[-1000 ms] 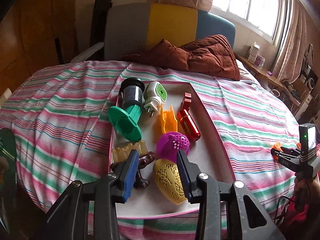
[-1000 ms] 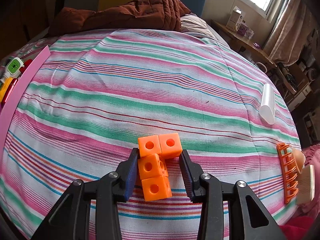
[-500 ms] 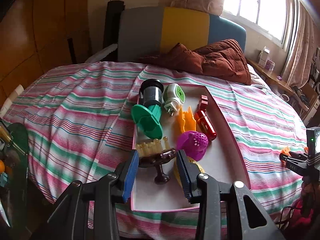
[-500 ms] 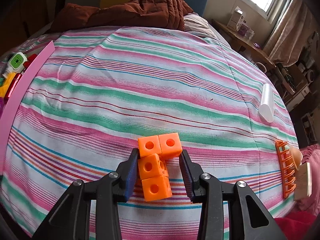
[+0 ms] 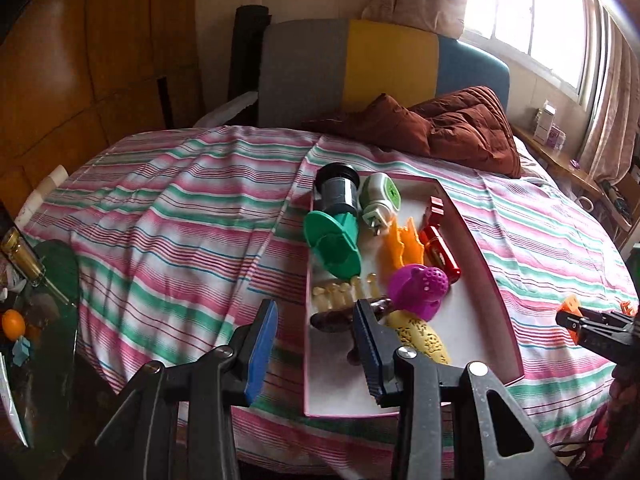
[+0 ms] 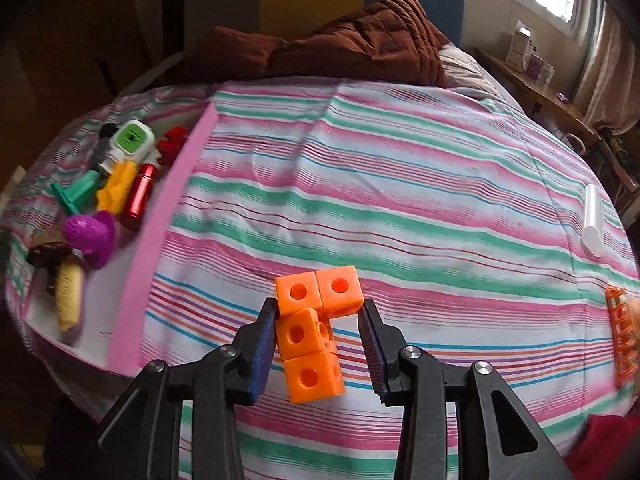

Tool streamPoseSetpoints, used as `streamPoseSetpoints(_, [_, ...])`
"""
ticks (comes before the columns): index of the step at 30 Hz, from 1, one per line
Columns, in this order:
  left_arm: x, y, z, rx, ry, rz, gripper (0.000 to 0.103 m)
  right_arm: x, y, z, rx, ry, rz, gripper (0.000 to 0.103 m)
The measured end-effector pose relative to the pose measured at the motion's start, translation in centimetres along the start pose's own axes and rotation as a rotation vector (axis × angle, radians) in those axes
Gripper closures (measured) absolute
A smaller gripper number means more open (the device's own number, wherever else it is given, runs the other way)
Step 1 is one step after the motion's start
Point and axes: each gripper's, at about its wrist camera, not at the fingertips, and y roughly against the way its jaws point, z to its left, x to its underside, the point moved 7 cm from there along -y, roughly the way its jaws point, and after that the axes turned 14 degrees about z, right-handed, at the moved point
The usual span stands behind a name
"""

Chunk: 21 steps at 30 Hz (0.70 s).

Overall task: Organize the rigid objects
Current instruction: 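Lower the orange cubes onto the tray and open the right tool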

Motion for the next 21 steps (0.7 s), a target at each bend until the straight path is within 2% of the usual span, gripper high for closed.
streamPoseSetpoints(7, [0.0, 0.6, 1.7, -0.025, 0.037, -0.022, 0.064, -2.0, 3.8, 9.7, -0.15, 0.084, -0.101, 0.063])
streamPoseSetpoints(8, [0.0, 0.7, 2.0, -0.025, 0.046, -0.027, 0.063, -2.3, 3.8, 10.9, -0.153, 0.097, -0.107, 0.063])
streamPoseSetpoints(12, [-0.2, 1.2, 3.0, -0.05, 0.077, -0.042, 0.041, -3.1, 2.7, 13.9, -0.158, 0.114, -0.085, 0.063])
streamPoseSetpoints(19, [-0.4, 1.7, 4.3, -0.054, 0.124, -0.066, 0.04, -2.9, -1.5, 15.5, -0.068, 0.124, 0.014, 0.062])
streamPoseSetpoints(21, [-0.4, 1.8, 4.5, -0.072, 0.129, -0.072, 0.04, -2.3, -2.1, 15.7, -0.07, 0.13, 0.026, 0.054])
